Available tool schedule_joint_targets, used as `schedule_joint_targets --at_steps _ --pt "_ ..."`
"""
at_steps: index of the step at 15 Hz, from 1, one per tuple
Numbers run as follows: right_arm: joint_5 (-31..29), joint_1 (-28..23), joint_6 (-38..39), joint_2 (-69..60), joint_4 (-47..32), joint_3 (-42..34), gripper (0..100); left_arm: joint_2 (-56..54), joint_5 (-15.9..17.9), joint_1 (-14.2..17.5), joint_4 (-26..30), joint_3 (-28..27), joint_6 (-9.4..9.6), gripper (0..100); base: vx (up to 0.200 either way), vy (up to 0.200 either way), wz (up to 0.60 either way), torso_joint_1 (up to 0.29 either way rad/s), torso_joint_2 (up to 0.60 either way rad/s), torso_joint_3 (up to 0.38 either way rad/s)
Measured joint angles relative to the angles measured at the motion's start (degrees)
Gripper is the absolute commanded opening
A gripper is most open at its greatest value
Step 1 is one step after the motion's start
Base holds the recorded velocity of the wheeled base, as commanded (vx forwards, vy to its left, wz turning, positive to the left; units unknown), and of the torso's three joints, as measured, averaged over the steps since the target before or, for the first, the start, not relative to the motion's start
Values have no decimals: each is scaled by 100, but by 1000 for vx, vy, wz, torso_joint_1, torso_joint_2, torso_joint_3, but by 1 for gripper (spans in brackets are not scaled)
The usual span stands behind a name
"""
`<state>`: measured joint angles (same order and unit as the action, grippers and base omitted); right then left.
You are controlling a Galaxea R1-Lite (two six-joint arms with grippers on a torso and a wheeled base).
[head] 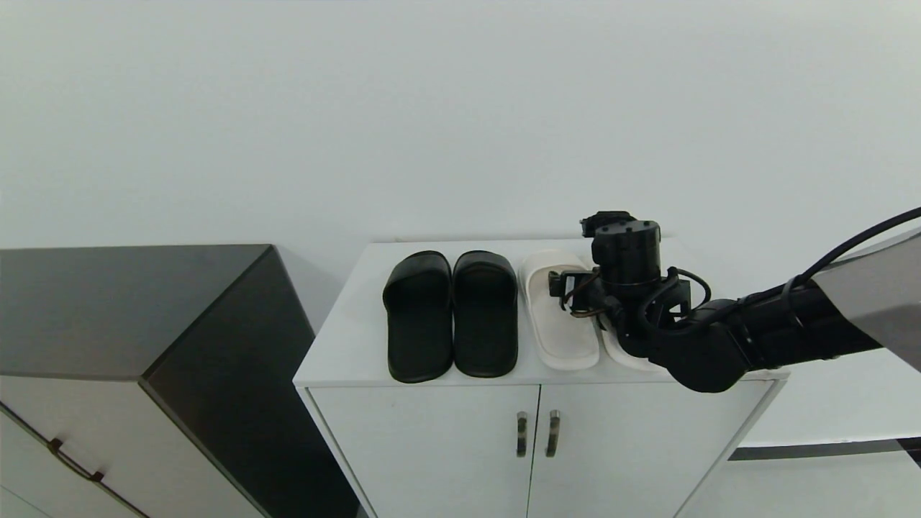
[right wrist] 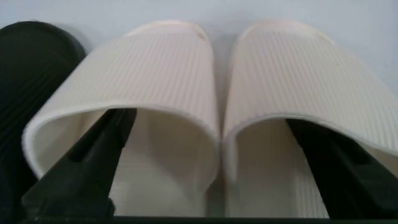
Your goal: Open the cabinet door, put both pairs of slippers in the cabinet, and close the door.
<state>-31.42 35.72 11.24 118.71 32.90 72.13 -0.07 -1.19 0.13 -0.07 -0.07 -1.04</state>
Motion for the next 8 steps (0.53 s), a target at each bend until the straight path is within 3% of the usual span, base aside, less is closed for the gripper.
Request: schedule_joint_targets --at_steps 8 --pt "-30 -30 -191 28 201 5 0 0 0 0 0 0 0 0 0 0 0 0 0 0"
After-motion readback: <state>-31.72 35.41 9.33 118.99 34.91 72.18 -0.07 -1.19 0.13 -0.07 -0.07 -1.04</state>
